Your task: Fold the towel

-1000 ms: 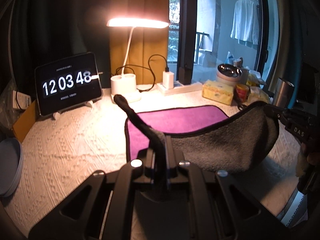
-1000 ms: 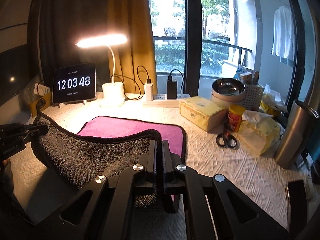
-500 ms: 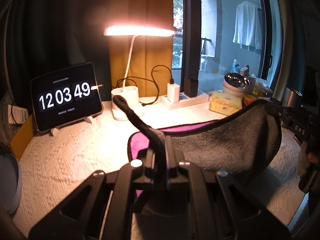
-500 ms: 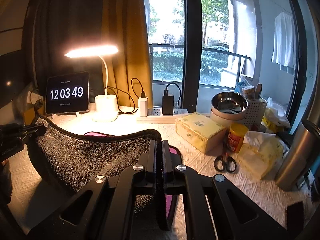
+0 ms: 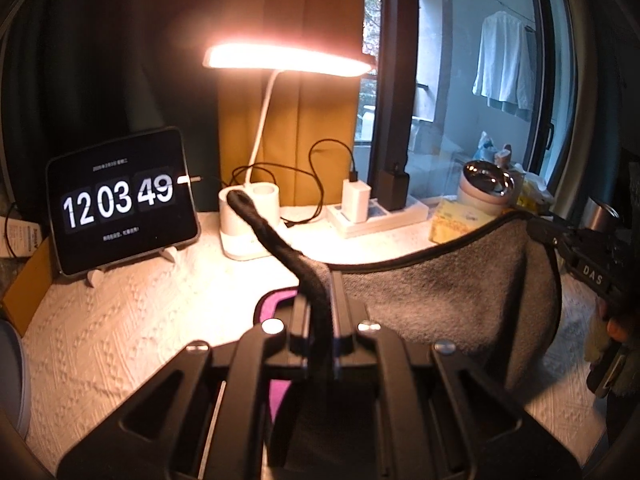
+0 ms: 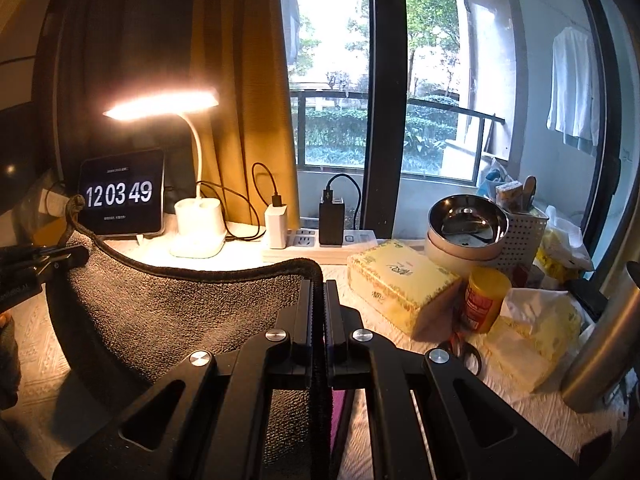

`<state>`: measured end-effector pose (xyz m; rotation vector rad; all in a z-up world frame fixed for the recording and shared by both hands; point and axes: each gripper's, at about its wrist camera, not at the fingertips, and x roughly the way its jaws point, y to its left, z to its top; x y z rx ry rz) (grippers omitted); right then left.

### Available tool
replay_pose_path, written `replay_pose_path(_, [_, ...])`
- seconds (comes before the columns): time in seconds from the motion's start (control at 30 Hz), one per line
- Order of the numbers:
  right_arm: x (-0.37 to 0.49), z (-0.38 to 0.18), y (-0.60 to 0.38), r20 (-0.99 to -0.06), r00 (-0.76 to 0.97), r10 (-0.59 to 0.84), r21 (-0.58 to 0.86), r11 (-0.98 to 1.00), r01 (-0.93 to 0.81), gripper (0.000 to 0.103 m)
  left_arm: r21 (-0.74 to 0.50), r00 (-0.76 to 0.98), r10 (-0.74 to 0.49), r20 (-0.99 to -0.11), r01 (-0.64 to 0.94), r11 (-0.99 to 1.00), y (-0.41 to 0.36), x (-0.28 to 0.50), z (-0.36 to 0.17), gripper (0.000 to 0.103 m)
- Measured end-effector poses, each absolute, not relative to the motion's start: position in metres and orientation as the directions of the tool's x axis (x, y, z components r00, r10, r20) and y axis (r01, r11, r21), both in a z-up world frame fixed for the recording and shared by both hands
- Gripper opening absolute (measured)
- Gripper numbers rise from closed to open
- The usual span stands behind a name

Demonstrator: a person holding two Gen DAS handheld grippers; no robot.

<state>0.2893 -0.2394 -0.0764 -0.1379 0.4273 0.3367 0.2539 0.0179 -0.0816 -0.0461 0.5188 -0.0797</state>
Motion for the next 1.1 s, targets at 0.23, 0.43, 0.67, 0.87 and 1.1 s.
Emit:
replay_pose_path(0.23, [0.314,-0.088,-0.234,-0.454,0.847,0.275,-0.064,0.939,-0.339,0.005,-0.069,0.854,-0.082,-0.514,0.054,0.996,0.019,0.282,-0.095,0.008])
replay_pose_path(0.43, [0.337,-0.102,-0.227,-0.492,0.828,0.270,-0.072,0.935,-0.347,0.005,-0.069,0.836,-0.081,-0.543,0.051,0.996,0.017,0.304,-0.110,0.008])
replay_pose_path(0.67, [0.360,-0.117,-0.224,-0.535,0.802,0.267,-0.068,0.932,-0.355,0.005,-0.069,0.813,-0.046,-0.580,0.007,0.998,0.021,0.323,-0.124,0.008])
replay_pose_path(0.87, [0.374,-0.132,-0.222,-0.578,0.776,0.253,-0.061,0.935,-0.350,0.005,-0.079,0.770,-0.042,-0.637,-0.012,0.997,0.028,0.343,-0.143,0.008])
replay_pose_path(1.1, [0.384,-0.137,-0.219,-0.623,0.745,0.239,-0.059,0.935,-0.349,0.005,-0.128,0.712,-0.064,-0.699,-0.037,0.991,0.035,0.357,-0.161,0.008])
